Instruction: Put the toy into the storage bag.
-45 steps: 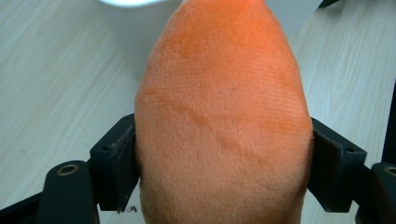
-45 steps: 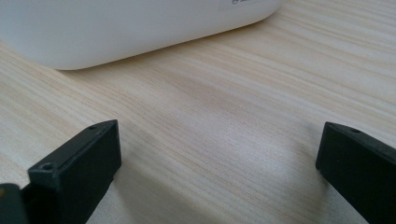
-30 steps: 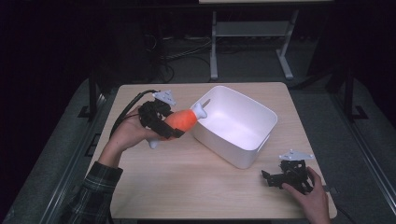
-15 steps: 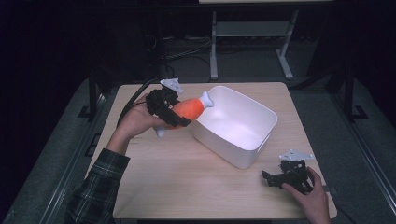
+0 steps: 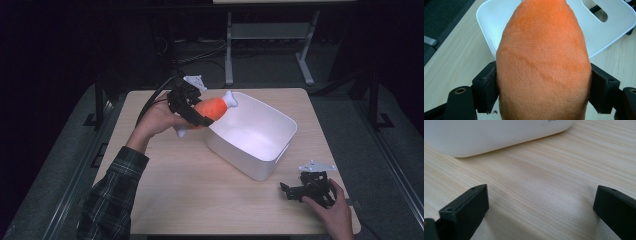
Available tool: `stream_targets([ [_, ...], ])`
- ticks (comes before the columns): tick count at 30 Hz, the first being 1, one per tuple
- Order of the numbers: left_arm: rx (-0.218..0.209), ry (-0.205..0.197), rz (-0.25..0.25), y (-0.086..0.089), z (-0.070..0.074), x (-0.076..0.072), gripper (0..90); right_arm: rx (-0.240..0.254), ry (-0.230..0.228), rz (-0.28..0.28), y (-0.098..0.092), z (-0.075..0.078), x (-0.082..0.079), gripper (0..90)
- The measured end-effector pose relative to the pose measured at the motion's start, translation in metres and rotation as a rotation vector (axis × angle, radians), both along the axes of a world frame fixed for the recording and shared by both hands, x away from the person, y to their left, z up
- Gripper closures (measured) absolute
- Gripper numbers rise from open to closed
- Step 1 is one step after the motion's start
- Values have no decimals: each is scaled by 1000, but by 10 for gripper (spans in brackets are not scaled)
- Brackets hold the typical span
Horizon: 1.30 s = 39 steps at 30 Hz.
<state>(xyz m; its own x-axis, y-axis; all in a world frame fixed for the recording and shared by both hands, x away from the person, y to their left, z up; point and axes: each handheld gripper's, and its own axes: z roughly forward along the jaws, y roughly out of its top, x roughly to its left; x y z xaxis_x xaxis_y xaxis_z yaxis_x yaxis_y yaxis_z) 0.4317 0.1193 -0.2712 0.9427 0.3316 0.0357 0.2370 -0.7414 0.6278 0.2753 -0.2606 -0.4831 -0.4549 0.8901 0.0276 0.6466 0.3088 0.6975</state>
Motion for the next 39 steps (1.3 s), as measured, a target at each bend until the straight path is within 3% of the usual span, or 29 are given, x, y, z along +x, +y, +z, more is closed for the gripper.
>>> stream_targets([
  [6, 7, 1, -21, -11, 3, 8, 223, 1, 0, -1, 0, 0, 0, 0],
  [9, -18, -2, -28, -17, 3, 12, 223, 2, 0, -1, 0, 0, 0, 0],
  [24, -10, -5, -80, -54, 7, 30, 223, 2, 1, -2, 0, 0, 0, 0],
  [31, -14, -2, -101, -75, 2, 36, 222, 2, 0, -2, 0, 0, 0, 0],
  [39, 18, 9, -121, -91, -14, 42, 221, 1, 0, -2, 0, 0, 0, 0],
])
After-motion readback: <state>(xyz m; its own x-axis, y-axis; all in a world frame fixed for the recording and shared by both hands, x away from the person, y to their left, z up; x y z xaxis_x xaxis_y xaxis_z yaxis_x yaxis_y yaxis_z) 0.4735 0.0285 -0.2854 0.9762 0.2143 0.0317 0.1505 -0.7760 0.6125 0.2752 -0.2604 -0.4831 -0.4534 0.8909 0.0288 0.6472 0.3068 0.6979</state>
